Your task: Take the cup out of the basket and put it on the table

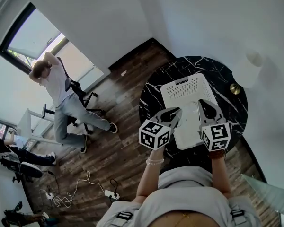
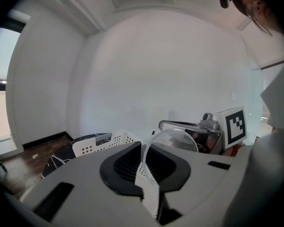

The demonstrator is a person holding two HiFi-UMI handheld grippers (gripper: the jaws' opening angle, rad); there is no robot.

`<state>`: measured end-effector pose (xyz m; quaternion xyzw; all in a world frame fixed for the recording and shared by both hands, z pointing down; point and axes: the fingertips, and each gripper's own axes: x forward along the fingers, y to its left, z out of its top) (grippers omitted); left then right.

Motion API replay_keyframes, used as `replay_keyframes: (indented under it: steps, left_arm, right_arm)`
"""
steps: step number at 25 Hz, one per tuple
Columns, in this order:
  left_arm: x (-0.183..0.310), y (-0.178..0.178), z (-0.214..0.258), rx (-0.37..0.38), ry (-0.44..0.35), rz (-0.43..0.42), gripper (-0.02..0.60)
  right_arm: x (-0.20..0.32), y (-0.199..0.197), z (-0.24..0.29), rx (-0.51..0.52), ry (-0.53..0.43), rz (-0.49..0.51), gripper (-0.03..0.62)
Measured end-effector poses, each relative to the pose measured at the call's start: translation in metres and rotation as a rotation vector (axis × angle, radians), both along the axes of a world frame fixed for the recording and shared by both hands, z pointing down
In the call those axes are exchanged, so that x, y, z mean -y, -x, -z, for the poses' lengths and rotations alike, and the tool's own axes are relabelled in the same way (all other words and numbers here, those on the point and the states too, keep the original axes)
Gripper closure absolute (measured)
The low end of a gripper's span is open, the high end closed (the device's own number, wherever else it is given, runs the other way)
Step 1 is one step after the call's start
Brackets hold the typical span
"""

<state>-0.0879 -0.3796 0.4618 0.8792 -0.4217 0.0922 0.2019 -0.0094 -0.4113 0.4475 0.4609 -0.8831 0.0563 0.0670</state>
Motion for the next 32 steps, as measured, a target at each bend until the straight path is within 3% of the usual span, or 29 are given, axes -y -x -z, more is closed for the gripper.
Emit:
replay_keyframes:
  steps: [32]
  left_arm:
    - [0.0008, -0.0048, 0.0074, -0.003, -0.007, -0.032, 0.549]
  right_arm:
    - [0.0042, -0.0037, 0.0012, -0.064, 0.015, -0.026, 0.586]
